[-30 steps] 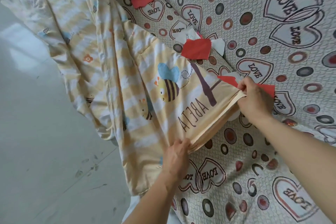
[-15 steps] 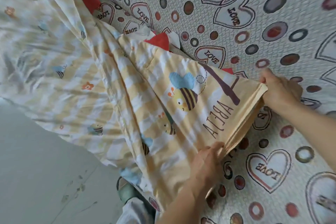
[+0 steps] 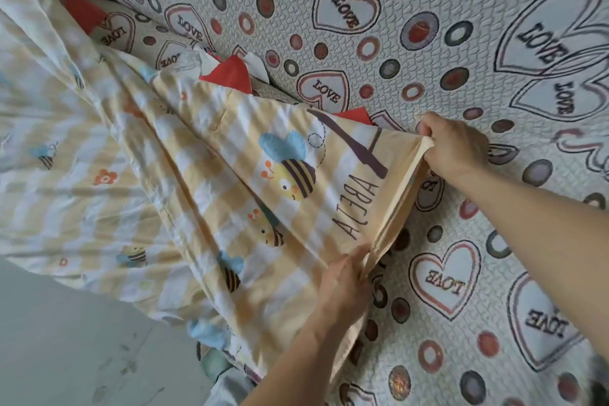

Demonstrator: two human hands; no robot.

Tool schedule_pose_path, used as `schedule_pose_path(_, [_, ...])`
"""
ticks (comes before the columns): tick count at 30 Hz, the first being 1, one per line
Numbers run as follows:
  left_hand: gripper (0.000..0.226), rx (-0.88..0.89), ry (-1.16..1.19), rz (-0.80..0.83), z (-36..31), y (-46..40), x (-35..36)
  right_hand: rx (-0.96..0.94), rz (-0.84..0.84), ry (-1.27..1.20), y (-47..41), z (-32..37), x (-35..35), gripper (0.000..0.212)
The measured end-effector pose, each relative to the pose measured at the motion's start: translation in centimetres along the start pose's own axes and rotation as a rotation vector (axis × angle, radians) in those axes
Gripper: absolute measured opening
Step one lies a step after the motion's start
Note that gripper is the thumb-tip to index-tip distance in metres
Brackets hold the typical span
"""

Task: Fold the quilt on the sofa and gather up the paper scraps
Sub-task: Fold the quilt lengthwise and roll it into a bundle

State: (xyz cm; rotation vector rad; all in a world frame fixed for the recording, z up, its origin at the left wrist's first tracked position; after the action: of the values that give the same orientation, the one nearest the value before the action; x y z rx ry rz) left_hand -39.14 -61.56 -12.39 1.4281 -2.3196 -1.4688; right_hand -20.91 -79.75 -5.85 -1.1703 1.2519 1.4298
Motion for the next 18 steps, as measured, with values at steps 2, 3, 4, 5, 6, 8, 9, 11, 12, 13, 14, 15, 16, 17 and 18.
schedule_pose_path(2, [0.066,0.012,0.015,0.017,-1.1,-0.1,0.8,0.040,-0.006,0.011,0.1,-1.0,-0.3,0.019])
schedule_pose_path(3, [0.066,0.026,0.015,0.031,-1.8,0.0,1.5,0.070,-0.003,0.019,0.4,-1.9,-0.5,0.019])
schedule_pose_path(4, [0.065,0.033,0.018,0.054,-2.4,0.2,2.1,0.093,-0.002,0.030,0.6,-2.7,-0.6,0.019])
schedule_pose_path(5, [0.063,0.044,0.024,0.077,-2.9,0.2,2.8,0.107,-0.001,0.044,0.7,-3.6,-0.7,0.019])
schedule_pose_path(6, [0.062,0.048,0.033,0.097,-3.5,0.1,3.5,0.116,-0.002,0.061,1.0,-4.4,-0.8,0.018])
schedule_pose_path(8, [0.059,0.034,0.041,0.123,-3.9,-0.3,4.3,0.123,0.003,0.088,1.2,-5.3,-0.8,0.019])
schedule_pose_path(9, [0.058,0.027,0.041,0.132,-4.0,-0.6,4.5,0.119,0.016,0.106,1.2,-5.6,-0.6,0.019])
schedule_pose_path(11, [0.057,0.004,0.050,0.174,-3.9,-1.0,4.8,0.103,0.051,0.129,1.2,-5.8,0.0,0.021])
schedule_pose_path(12, [0.058,-0.021,0.063,0.212,-3.8,-1.0,4.8,0.087,0.061,0.125,1.2,-5.8,0.3,0.021])
schedule_pose_path(13, [0.060,-0.039,0.084,0.252,-3.8,-0.8,5.0,0.069,0.066,0.114,1.3,-5.8,0.5,0.020])
schedule_pose_path(14, [0.062,-0.055,0.096,0.284,-3.7,-0.7,5.0,0.045,0.068,0.089,1.5,-5.8,0.5,0.020])
schedule_pose_path(15, [0.062,-0.063,0.094,0.306,-3.6,-0.5,5.1,0.006,0.075,0.055,1.7,-5.8,0.5,0.020])
schedule_pose_path(16, [0.062,-0.071,0.084,0.325,-3.5,-0.4,5.0,-0.056,0.092,0.034,2.1,-5.7,0.4,0.025])
schedule_pose_path(17, [0.061,-0.069,0.089,0.330,-3.4,-0.3,4.8,-0.136,0.121,0.044,2.5,-5.4,0.4,0.034])
schedule_pose_path(18, [0.060,-0.069,0.106,0.318,-3.4,-0.2,4.3,-0.219,0.147,0.080,2.9,-5.0,0.4,0.045])
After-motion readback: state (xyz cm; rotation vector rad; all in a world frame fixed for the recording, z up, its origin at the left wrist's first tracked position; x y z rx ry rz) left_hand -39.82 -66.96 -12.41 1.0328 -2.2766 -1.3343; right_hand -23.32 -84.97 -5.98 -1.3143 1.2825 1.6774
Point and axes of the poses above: each hand's wrist, its own y-axis away from the middle knuckle, its own x-axis out of the palm, z = x × y, the point moved 3 cm from there along -y, towards the middle knuckle, and after that the axes turned 13 degrees about -x, right-handed, at the moved point
